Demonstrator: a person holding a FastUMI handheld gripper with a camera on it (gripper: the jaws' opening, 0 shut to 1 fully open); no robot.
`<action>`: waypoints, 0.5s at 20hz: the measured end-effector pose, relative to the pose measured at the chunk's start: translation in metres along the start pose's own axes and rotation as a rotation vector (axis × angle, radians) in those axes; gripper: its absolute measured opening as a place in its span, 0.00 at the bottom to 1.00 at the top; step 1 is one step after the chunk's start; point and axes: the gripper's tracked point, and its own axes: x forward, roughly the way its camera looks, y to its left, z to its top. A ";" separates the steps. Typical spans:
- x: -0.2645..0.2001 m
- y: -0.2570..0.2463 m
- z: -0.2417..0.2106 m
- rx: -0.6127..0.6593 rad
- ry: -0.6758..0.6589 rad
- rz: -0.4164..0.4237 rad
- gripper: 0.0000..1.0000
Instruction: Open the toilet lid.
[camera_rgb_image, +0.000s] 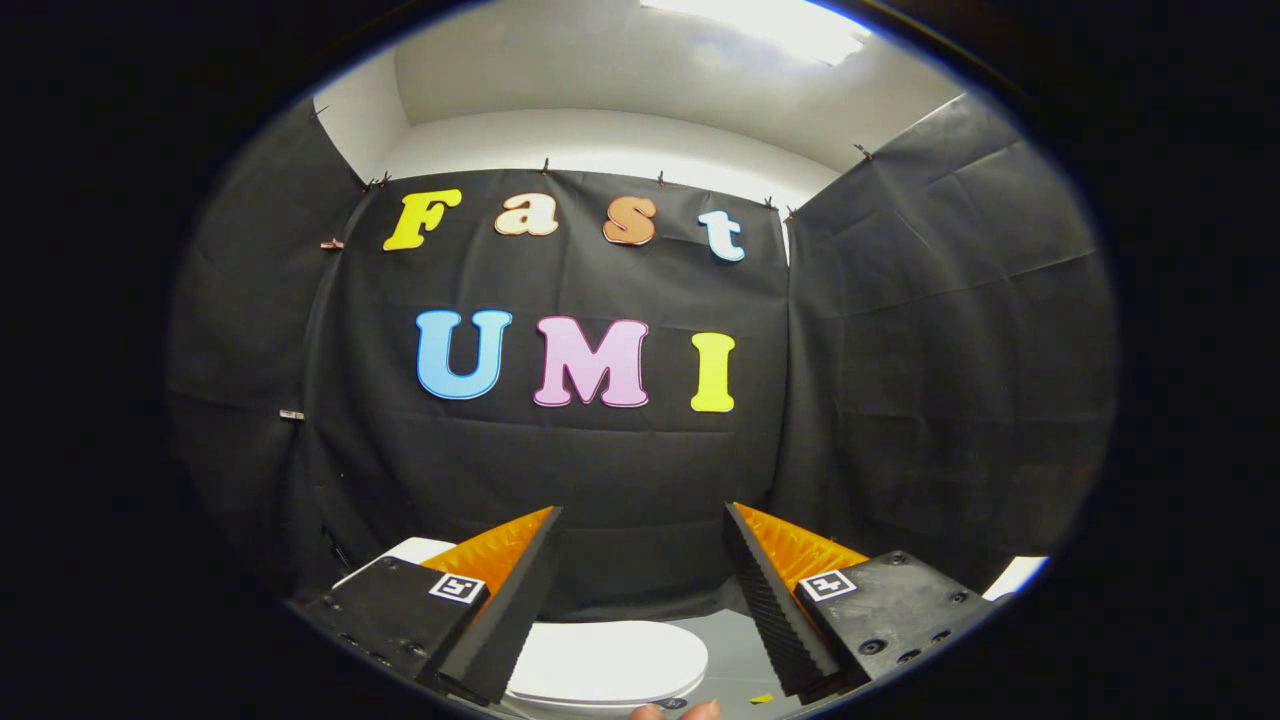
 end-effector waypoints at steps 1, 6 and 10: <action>0.000 0.000 0.000 -0.001 -0.001 -0.001 0.98; 0.000 0.001 -0.002 0.001 0.002 -0.002 0.98; 0.001 0.001 -0.005 0.006 0.011 -0.001 0.98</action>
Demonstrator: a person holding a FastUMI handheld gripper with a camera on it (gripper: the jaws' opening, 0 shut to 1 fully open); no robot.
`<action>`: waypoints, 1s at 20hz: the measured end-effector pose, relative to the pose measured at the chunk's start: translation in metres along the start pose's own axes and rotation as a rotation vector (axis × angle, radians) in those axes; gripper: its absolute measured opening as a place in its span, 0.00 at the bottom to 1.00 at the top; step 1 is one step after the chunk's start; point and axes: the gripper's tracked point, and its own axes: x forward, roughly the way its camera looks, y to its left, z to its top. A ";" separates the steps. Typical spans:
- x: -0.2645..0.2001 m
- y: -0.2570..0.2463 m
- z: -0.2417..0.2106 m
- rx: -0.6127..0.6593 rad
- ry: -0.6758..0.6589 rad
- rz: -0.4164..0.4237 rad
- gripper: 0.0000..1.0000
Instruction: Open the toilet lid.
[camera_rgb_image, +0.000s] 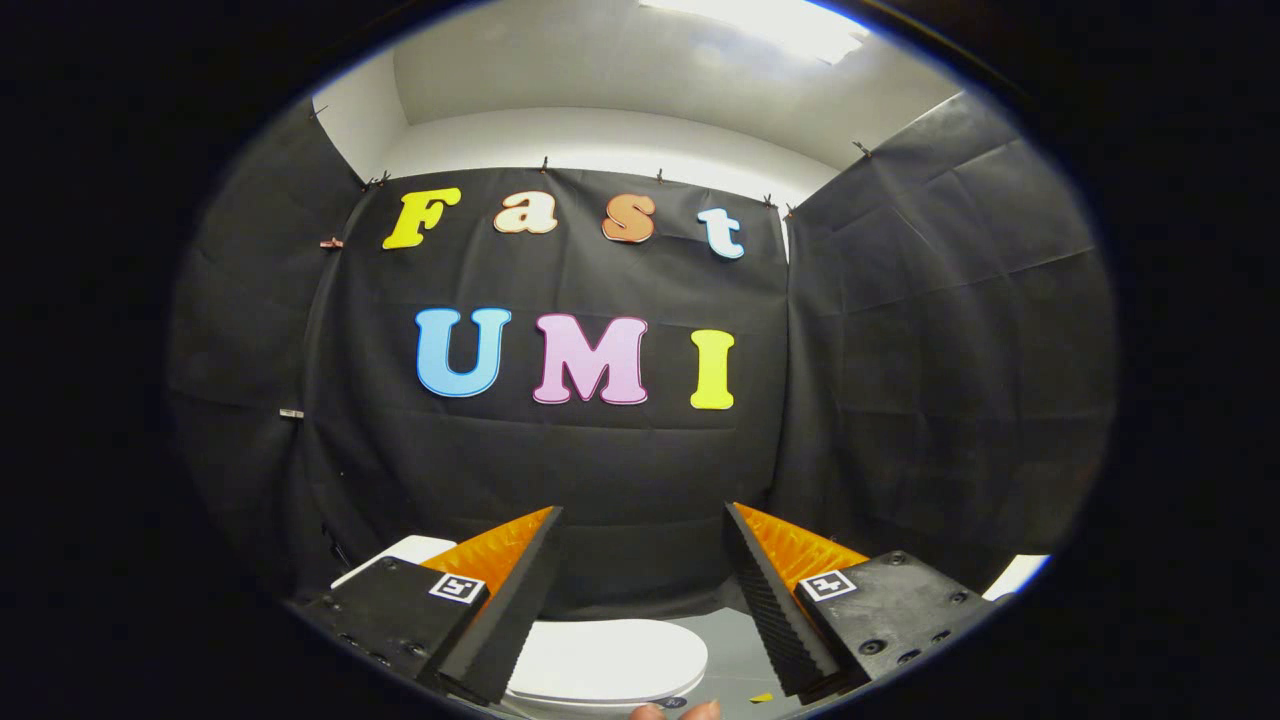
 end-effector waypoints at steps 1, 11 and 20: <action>0.000 0.000 -0.001 0.000 0.002 0.001 0.98; 0.011 -0.001 -0.060 -0.039 0.015 0.058 0.98; 0.023 -0.014 -0.188 0.126 0.149 0.126 0.98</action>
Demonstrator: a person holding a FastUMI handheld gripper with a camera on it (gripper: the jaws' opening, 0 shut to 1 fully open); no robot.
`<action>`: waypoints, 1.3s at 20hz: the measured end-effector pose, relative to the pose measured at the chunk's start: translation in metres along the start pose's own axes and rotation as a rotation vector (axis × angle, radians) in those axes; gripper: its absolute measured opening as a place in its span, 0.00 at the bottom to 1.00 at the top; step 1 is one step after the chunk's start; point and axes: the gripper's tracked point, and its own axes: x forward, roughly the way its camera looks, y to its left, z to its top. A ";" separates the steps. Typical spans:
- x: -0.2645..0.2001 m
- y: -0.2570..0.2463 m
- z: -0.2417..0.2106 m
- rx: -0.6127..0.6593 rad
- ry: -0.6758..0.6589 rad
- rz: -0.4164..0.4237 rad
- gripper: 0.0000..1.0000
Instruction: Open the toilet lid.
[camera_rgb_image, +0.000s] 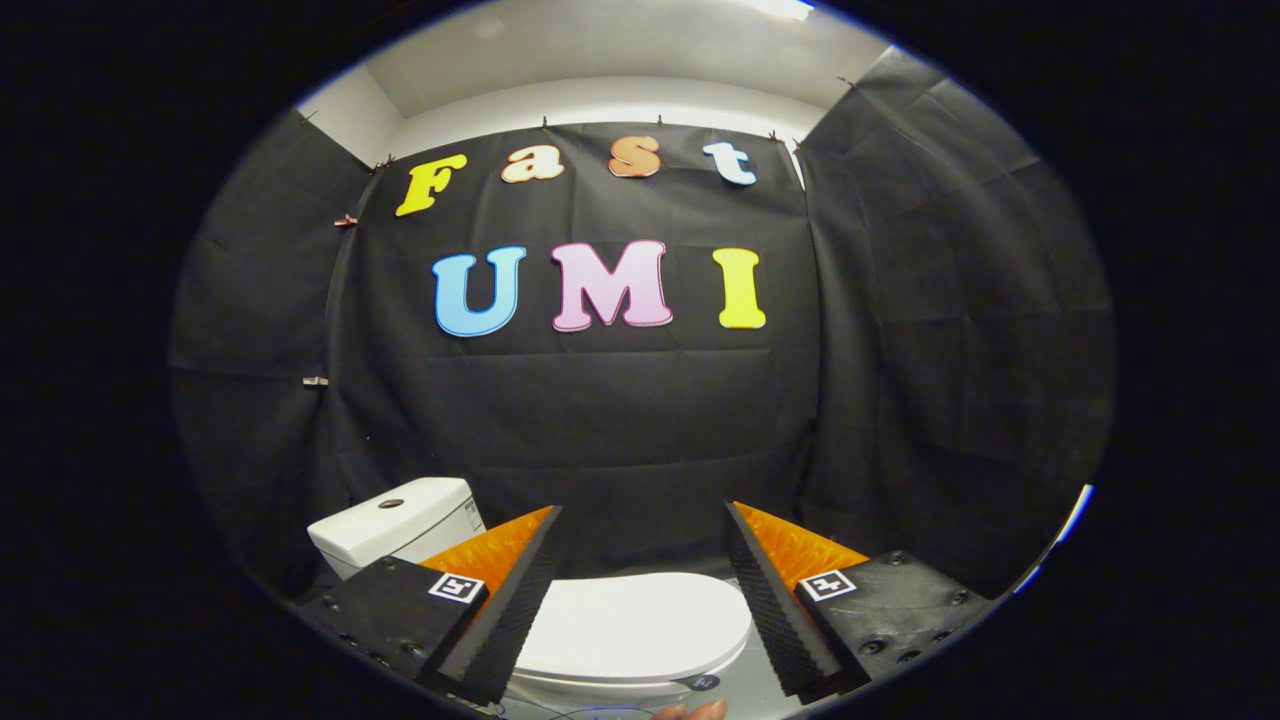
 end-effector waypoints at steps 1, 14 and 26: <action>0.003 -0.006 -0.016 0.034 0.027 0.004 0.99; 0.016 -0.080 -0.216 0.620 0.386 0.030 0.99; 0.022 -0.115 -0.372 0.972 0.692 -0.042 0.99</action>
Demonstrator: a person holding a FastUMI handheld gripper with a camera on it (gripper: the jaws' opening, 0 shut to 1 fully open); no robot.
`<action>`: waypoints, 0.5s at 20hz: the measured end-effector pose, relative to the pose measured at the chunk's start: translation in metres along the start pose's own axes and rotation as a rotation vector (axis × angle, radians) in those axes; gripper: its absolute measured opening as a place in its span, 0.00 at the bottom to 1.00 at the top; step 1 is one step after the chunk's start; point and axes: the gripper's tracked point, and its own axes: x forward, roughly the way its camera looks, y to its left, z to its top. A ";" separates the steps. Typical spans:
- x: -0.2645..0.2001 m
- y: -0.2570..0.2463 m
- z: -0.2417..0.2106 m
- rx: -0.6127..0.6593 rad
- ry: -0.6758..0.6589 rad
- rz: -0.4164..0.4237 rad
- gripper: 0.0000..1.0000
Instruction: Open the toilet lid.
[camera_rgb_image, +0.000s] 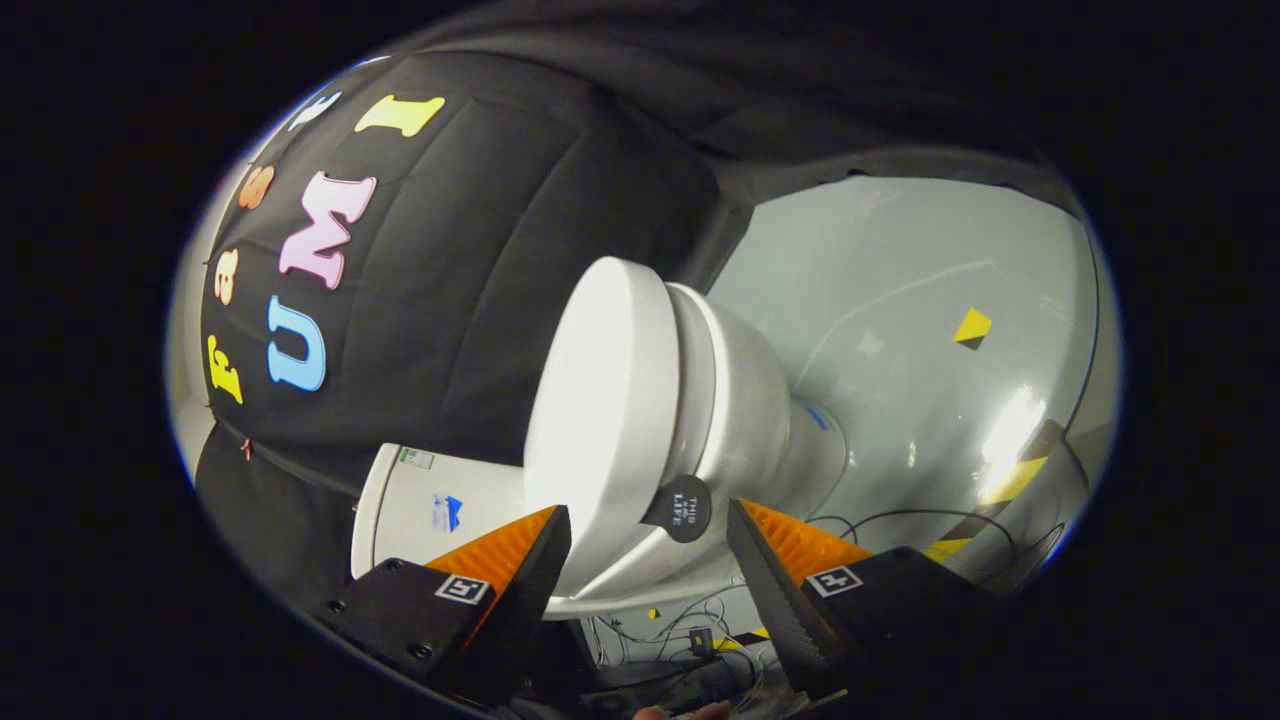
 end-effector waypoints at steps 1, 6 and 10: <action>0.004 -0.004 -0.002 0.011 0.025 -0.007 0.99; 0.021 -0.005 -0.002 0.033 0.094 0.016 0.82; 0.041 -0.019 -0.004 0.044 0.152 -0.019 0.53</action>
